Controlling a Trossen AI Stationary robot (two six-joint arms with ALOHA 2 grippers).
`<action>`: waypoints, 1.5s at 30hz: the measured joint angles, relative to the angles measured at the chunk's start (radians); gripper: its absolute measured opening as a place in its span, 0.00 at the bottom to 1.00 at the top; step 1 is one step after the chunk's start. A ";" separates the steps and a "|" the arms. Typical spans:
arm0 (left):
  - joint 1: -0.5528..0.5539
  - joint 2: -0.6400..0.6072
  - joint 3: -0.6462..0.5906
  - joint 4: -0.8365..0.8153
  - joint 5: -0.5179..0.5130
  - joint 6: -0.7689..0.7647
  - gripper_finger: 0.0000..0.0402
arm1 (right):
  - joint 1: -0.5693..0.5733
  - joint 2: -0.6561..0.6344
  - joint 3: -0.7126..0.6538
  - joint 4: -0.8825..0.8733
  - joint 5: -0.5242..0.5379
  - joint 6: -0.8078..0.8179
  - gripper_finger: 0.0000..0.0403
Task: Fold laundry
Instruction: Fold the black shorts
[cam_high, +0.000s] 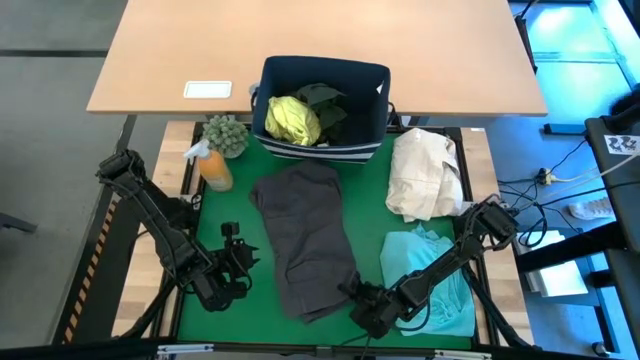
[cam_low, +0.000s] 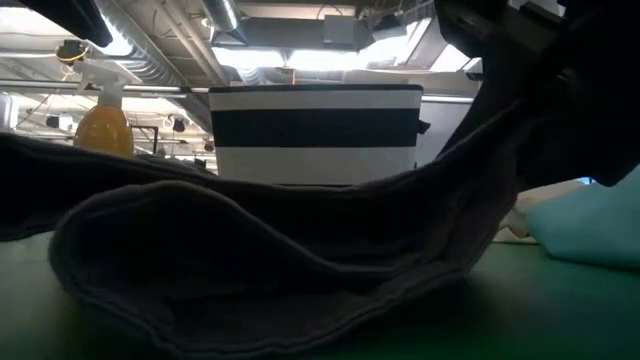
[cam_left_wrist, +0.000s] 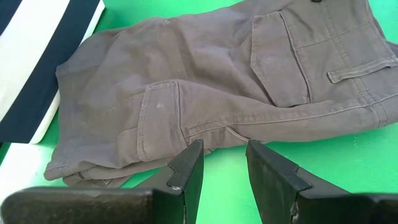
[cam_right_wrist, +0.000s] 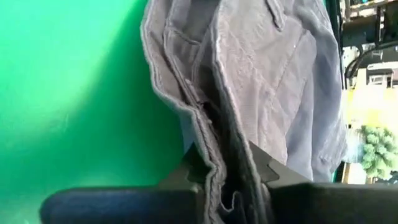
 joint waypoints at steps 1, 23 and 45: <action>0.000 0.000 0.000 0.000 0.000 0.000 0.29 | 0.000 0.000 0.000 0.003 0.004 0.013 0.08; 0.000 0.000 0.000 0.000 0.000 0.000 0.29 | 0.000 -0.002 0.034 0.230 0.119 0.229 0.08; 0.001 0.000 0.000 0.040 -0.001 -0.002 0.29 | -0.022 -0.002 0.034 0.343 0.039 0.400 0.08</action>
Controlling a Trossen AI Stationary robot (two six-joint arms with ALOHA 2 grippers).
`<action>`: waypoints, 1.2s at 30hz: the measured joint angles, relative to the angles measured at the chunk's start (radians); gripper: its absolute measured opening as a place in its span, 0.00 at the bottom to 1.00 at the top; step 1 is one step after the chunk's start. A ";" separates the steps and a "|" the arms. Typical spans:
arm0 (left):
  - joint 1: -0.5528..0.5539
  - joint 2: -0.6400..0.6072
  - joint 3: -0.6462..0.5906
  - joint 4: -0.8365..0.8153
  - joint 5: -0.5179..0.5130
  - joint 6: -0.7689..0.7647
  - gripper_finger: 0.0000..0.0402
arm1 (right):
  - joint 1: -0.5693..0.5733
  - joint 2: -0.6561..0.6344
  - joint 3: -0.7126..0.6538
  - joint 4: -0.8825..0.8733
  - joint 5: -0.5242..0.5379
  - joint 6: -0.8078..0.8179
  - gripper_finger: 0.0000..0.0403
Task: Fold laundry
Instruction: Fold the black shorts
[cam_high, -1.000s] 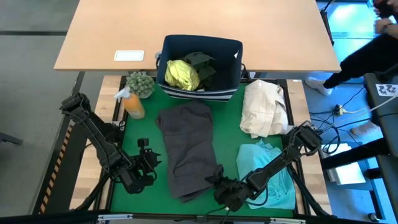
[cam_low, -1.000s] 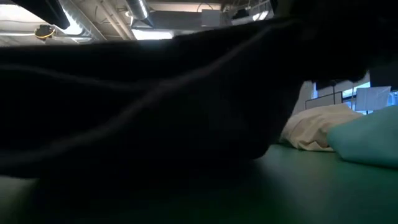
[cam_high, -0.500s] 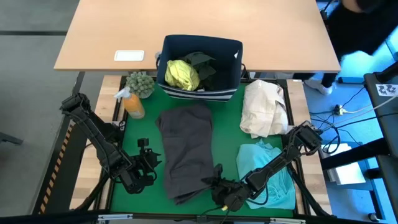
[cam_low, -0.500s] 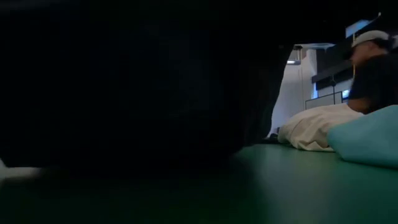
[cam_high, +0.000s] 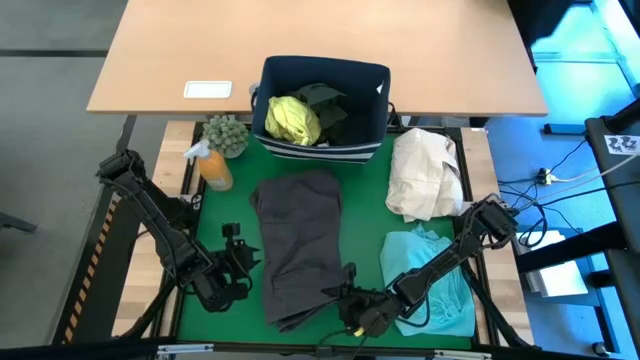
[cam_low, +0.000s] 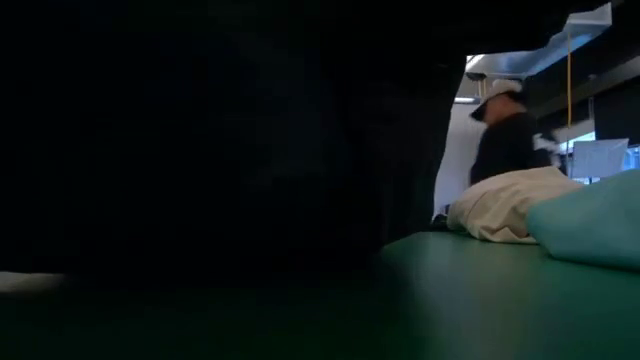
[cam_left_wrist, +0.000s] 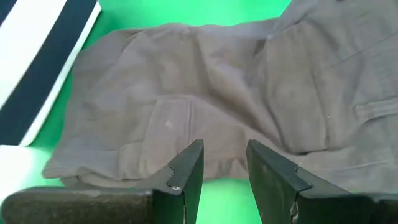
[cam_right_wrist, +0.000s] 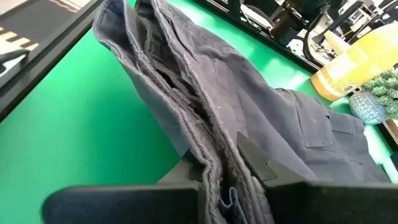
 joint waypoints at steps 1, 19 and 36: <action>0.000 0.000 0.000 0.016 -0.002 -0.001 0.29 | -0.005 0.000 0.000 0.000 0.000 0.002 0.08; -0.006 0.008 0.000 0.378 0.009 -0.040 0.29 | -0.012 0.000 0.000 -0.003 -0.002 0.017 0.08; -0.044 0.297 0.000 0.643 0.022 0.151 0.29 | -0.034 0.000 0.000 -0.002 -0.007 0.031 0.08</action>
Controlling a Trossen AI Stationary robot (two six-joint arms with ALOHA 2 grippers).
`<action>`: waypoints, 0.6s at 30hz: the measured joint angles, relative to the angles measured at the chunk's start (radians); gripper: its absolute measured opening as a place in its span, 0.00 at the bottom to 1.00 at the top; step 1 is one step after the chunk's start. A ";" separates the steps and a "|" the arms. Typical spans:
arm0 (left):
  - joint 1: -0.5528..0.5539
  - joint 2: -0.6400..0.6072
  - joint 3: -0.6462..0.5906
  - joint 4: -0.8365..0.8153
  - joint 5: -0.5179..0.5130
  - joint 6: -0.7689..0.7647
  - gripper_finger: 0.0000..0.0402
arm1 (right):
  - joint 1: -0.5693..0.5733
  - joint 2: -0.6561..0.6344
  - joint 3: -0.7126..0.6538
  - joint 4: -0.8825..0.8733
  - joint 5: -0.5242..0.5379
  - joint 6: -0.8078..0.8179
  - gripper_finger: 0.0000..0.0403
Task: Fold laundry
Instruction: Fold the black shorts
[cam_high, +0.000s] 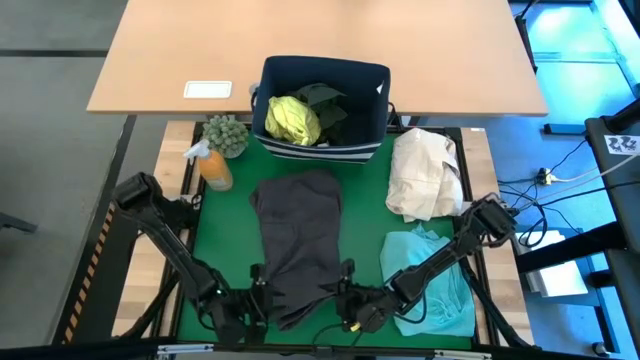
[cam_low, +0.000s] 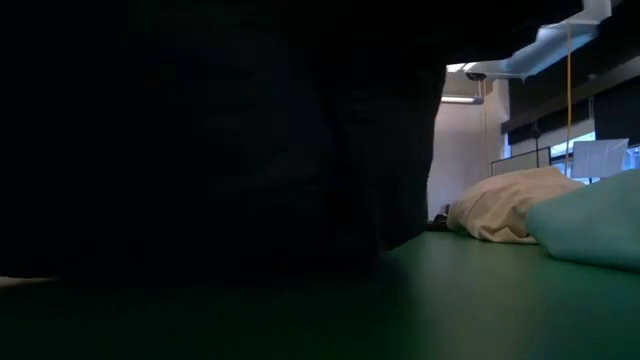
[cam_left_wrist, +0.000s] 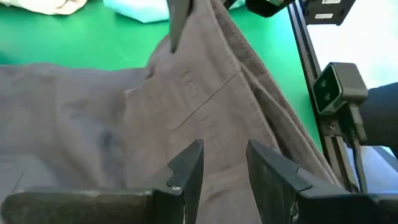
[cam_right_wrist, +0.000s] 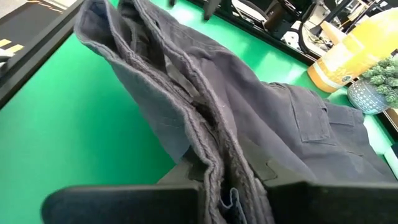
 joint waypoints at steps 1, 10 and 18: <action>0.003 0.009 0.000 0.015 0.002 0.000 0.29 | -0.004 0.000 0.000 0.000 -0.005 0.001 0.08; 0.008 -0.009 0.000 0.056 0.143 -0.023 0.29 | -0.051 0.000 0.001 0.000 -0.074 0.027 0.08; 0.051 -0.009 0.000 0.127 0.267 0.046 0.29 | -0.057 0.000 0.001 -0.001 -0.099 0.045 0.08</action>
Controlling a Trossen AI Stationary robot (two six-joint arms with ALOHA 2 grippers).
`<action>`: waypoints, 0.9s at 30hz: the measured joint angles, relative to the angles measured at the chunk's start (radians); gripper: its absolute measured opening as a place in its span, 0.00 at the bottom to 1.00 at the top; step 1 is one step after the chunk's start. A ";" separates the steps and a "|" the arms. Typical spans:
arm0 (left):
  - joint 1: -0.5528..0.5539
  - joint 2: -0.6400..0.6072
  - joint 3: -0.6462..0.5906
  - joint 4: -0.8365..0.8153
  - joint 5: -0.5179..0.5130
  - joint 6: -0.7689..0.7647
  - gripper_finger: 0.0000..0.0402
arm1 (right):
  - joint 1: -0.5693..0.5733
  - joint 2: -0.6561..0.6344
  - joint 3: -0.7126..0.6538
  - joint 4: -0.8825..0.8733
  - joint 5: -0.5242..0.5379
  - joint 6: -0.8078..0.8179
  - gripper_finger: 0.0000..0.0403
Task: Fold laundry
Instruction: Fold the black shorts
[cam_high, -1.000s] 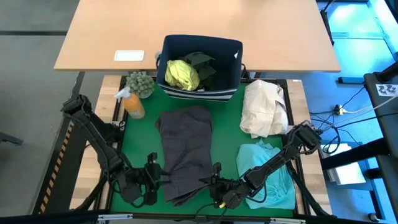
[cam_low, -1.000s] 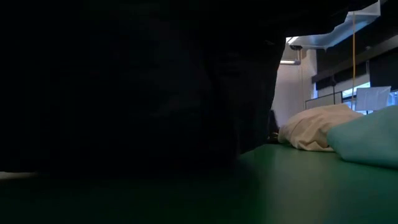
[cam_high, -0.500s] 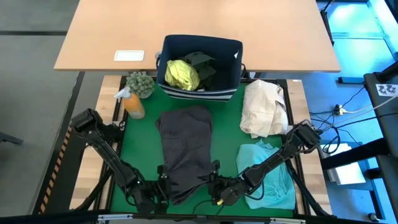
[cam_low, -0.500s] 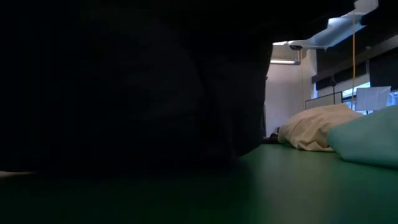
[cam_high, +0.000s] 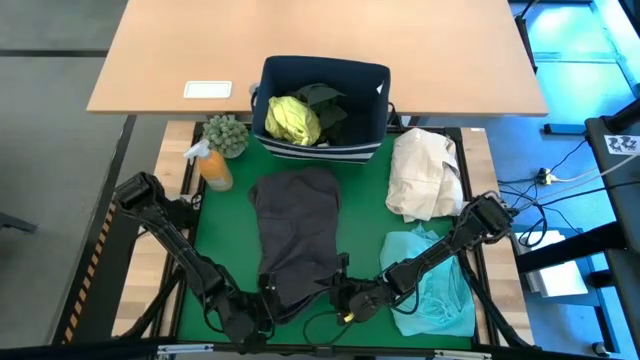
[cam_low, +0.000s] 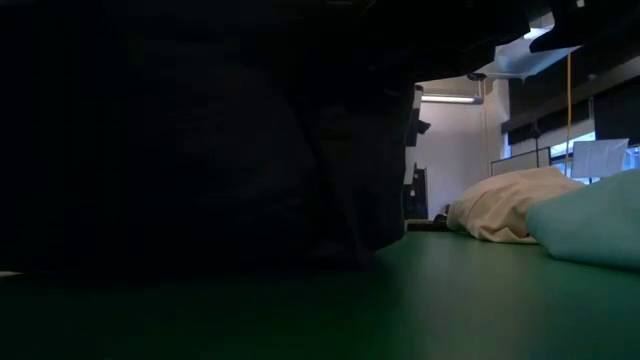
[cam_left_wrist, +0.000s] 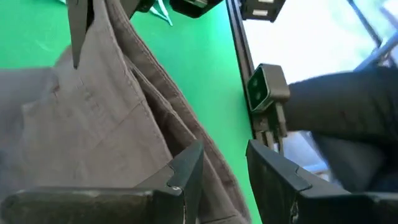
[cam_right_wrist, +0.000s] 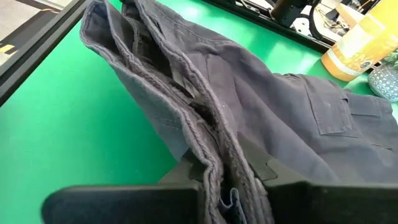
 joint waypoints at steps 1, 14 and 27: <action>0.006 0.000 0.000 -0.014 -0.001 0.033 0.29 | 0.000 0.000 0.000 0.000 0.000 0.000 0.08; 0.136 -0.066 0.000 -0.132 0.208 0.168 0.29 | -0.004 0.000 0.000 -0.001 -0.020 0.000 0.08; 0.136 -0.083 0.000 -0.696 0.228 -0.042 0.29 | -0.005 0.000 0.000 -0.007 -0.035 0.000 0.08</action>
